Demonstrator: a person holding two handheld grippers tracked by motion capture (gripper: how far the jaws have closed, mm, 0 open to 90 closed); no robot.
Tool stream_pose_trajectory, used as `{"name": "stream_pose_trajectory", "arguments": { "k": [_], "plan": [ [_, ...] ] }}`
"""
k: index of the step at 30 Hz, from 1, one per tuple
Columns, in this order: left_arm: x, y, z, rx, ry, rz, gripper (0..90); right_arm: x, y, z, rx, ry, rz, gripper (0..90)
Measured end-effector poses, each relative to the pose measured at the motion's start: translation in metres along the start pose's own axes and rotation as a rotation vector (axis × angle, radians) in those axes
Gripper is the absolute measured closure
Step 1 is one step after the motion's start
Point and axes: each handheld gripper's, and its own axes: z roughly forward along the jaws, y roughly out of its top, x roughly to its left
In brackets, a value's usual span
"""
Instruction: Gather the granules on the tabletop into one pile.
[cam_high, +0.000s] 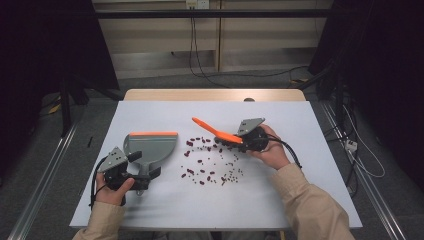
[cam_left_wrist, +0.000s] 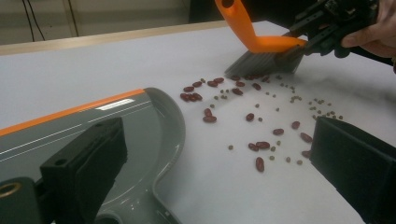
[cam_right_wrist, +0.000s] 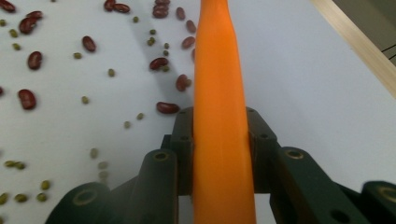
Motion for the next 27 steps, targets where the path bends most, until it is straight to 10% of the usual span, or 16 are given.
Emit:
{"name": "stream_pose_trajectory", "arguments": {
  "k": [27],
  "plan": [
    [-0.002,0.0,0.002,0.01,0.0,0.019,4.0,0.045,-0.006,-0.025,-0.011,0.056,-0.034,70.8]
  ]
}}
